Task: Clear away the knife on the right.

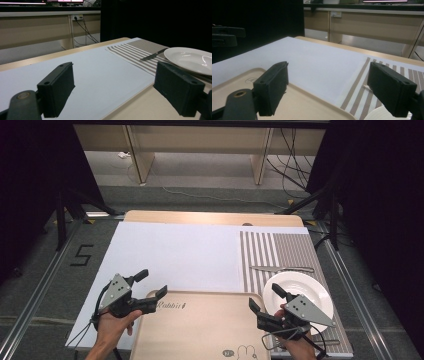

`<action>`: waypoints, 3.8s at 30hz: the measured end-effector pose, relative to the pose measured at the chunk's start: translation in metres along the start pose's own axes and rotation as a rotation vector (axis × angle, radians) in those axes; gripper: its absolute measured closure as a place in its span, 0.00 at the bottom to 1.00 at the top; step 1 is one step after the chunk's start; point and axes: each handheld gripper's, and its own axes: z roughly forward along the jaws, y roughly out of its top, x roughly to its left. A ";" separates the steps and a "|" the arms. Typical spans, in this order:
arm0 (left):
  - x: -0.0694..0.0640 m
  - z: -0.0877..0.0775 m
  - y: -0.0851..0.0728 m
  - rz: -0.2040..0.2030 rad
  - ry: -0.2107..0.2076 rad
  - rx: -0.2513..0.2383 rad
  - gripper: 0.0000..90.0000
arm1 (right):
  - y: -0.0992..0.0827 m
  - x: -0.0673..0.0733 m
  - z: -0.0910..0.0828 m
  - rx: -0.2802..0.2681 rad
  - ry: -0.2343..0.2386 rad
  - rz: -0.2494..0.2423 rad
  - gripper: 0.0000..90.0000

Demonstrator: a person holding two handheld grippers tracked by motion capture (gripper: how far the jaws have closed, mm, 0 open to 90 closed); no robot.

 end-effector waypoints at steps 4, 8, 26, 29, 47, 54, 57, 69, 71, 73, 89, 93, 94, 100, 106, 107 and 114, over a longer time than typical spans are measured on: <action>0.000 0.000 0.000 0.002 0.000 -0.002 0.17 | 0.000 0.001 0.000 0.000 0.005 0.002 0.20; 0.000 -0.001 0.000 0.003 0.000 -0.005 0.17 | 0.000 0.001 0.000 0.007 0.012 0.005 0.20; -0.001 0.000 0.000 0.009 0.001 -0.007 0.17 | 0.001 -0.003 0.001 -0.004 0.000 -0.002 0.20; -0.001 0.000 0.000 0.009 0.001 -0.007 0.17 | 0.002 -0.005 0.001 -0.005 -0.001 0.009 0.20; 0.000 0.000 0.000 0.011 0.006 -0.007 0.17 | 0.043 -0.037 -0.009 -0.002 -0.036 -0.006 0.18; 0.001 0.000 0.000 0.010 0.005 -0.007 0.17 | 0.060 -0.052 -0.017 0.016 -0.033 -0.022 0.18; 0.001 0.000 0.000 0.006 0.006 -0.008 0.17 | 0.065 -0.058 -0.019 0.021 -0.044 -0.025 0.18; 0.001 0.001 -0.001 0.006 0.005 -0.005 0.17 | 0.080 -0.082 -0.018 0.102 -0.056 -0.062 0.18; 0.001 0.001 -0.001 0.008 0.004 -0.004 0.17 | 0.082 -0.086 -0.017 0.108 -0.054 -0.067 0.18; 0.001 0.001 -0.001 0.011 0.003 -0.003 0.17 | 0.085 -0.091 -0.016 0.111 -0.042 -0.078 0.18; 0.000 0.002 -0.002 0.013 -0.002 -0.007 0.17 | 0.100 -0.102 0.003 0.190 -0.073 -0.163 0.18; 0.000 0.002 -0.001 0.018 0.004 0.000 0.17 | 0.099 -0.109 0.008 0.214 -0.075 -0.153 0.18; 0.000 0.002 -0.001 0.016 0.004 0.000 0.17 | 0.099 -0.110 0.010 0.225 -0.074 -0.141 0.18; 0.000 0.003 -0.002 0.021 0.003 0.002 0.17 | 0.095 -0.117 0.023 0.270 -0.085 -0.167 0.18; 0.000 0.003 -0.002 0.023 0.006 0.001 0.17 | 0.092 -0.130 0.039 0.317 -0.079 -0.149 0.18; 0.000 0.003 -0.002 0.024 0.006 0.001 0.17 | 0.091 -0.132 0.041 0.329 -0.079 -0.139 0.18; 0.000 0.003 -0.002 0.025 0.003 0.002 0.17 | 0.082 -0.147 0.066 0.439 -0.078 -0.125 0.18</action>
